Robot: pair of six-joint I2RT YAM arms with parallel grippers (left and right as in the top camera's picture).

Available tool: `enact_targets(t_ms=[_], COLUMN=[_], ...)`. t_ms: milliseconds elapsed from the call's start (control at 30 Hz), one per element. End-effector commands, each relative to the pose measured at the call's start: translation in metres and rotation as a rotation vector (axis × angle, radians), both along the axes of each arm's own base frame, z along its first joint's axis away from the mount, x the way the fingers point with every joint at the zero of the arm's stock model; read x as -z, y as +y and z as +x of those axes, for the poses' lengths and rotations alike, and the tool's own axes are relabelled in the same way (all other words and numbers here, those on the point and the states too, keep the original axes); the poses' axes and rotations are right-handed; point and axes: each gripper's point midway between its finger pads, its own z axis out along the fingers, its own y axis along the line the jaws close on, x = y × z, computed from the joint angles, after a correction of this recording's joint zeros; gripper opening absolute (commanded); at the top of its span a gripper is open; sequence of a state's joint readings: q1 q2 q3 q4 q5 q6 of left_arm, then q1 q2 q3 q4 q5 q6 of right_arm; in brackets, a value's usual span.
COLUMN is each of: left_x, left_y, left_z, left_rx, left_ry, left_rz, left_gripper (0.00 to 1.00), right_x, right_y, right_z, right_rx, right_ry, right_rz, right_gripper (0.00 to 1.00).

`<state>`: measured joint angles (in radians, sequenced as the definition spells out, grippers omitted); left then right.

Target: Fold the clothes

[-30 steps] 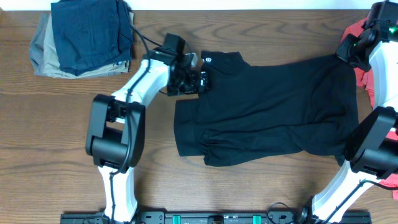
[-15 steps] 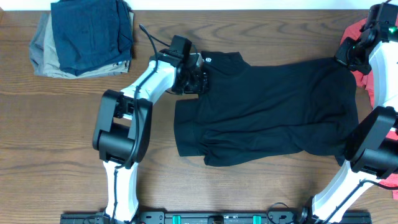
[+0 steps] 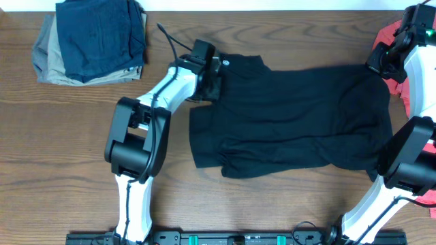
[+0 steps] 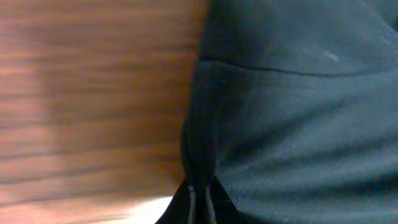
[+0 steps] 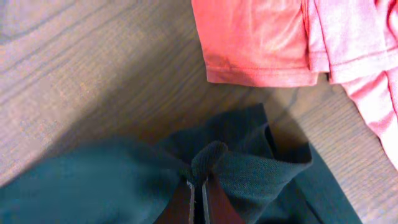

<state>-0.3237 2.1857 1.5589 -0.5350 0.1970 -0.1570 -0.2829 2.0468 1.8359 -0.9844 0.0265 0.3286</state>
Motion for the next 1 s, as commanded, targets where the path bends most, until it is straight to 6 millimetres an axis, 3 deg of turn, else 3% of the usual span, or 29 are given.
enact_targets(t_ms=[0, 233, 267, 333, 400, 433, 533, 667, 833, 967], left_x=[-0.02, -0.045, -0.047, -0.05, -0.055, -0.059, -0.08, -0.12, -0.162, -0.171], left_y=[0.08, 0.147, 0.152, 0.159, 0.162, 0.162, 0.16, 0.152, 0.126, 0.119], left_z=[0.033, 0.064, 0.066, 0.069, 0.068, 0.067, 0.063, 0.048, 0.002, -0.041], left_rx=[-0.17, -0.32, -0.331, -0.346, -0.35, -0.35, -0.346, -0.352, -0.293, -0.276], left_ry=[-0.102, -0.181, -0.188, -0.195, -0.188, -0.18, -0.173, -0.169, -0.087, 0.039], left_rz=[0.193, 0.193, 0.192, 0.191, 0.194, 0.195, 0.192, 0.129, -0.013, -0.04], left_gripper=[0.06, 0.06, 0.12, 0.4, 0.66, 0.7, 0.8, 0.85, 1.0, 0.98], right_x=[-0.004, -0.017, -0.02, -0.024, -0.025, -0.025, -0.024, -0.028, -0.031, -0.027], right_y=[0.0, 0.015, 0.02, 0.03, 0.037, 0.038, 0.042, 0.041, 0.06, 0.08], right_z=[0.009, 0.041, 0.047, 0.055, 0.058, 0.058, 0.053, 0.032, -0.007, -0.033], right_rx=[-0.015, -0.059, -0.071, -0.094, -0.106, -0.108, -0.113, -0.097, -0.128, -0.19], right_ry=[-0.025, -0.155, -0.176, -0.202, -0.205, -0.201, -0.175, -0.091, 0.051, 0.146], right_rz=[-0.022, -0.019, -0.024, -0.035, -0.057, -0.064, -0.06, -0.015, 0.125, 0.222], right_gripper=[0.01, 0.01, 0.04, 0.31, 0.85, 0.99, 0.99, 0.99, 0.99, 0.99])
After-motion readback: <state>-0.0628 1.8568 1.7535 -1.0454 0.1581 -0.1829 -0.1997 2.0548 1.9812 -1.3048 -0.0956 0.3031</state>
